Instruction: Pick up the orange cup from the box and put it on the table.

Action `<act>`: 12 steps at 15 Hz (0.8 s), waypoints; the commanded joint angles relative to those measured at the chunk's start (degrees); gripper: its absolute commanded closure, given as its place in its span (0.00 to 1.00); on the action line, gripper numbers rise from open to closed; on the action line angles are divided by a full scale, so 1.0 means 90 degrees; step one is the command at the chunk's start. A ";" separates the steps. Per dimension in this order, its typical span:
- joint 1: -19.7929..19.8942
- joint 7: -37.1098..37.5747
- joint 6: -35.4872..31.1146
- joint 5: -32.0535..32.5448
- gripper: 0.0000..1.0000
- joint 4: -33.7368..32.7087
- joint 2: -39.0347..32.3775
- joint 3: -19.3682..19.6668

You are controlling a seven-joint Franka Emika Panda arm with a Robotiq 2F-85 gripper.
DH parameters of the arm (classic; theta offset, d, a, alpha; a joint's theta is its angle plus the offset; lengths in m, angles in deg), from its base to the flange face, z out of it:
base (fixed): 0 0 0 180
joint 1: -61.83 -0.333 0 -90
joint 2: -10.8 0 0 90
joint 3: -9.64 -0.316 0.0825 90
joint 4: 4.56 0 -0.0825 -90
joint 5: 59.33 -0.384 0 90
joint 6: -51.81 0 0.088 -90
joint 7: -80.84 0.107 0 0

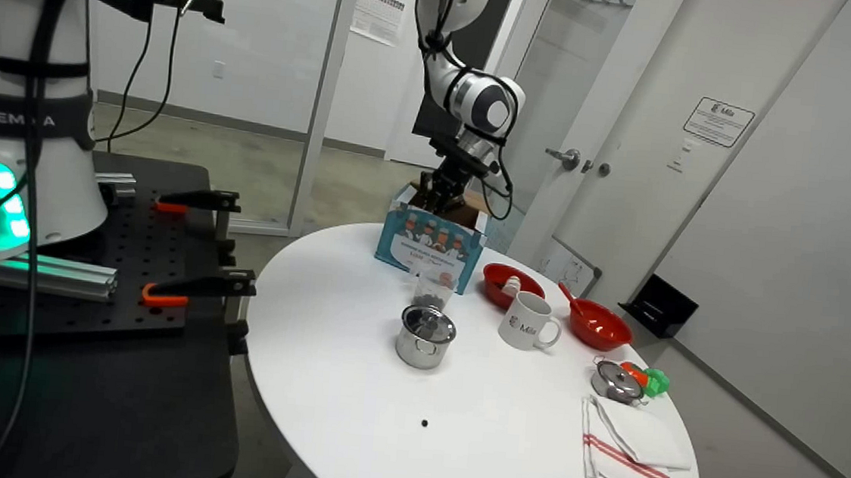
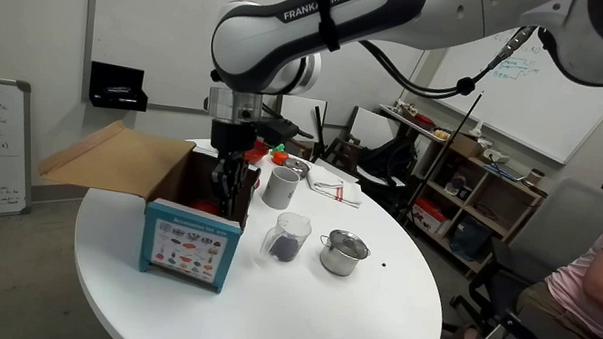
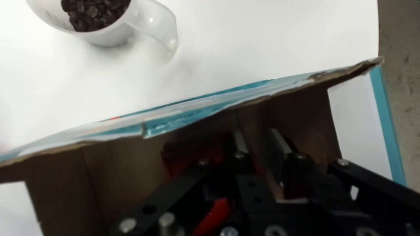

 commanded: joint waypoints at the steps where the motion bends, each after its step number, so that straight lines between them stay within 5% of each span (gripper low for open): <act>1: 0.0015 -0.0233 0.0518 -0.0094 0.46 -0.0665 -0.0404 -0.0044; 7: 0.0029 0.0055 0.0491 -0.0168 0.02 -0.1272 -0.0705 0.0071; 12: 0.0088 0.0381 0.0105 -0.0235 0.00 -0.1727 -0.0980 0.0172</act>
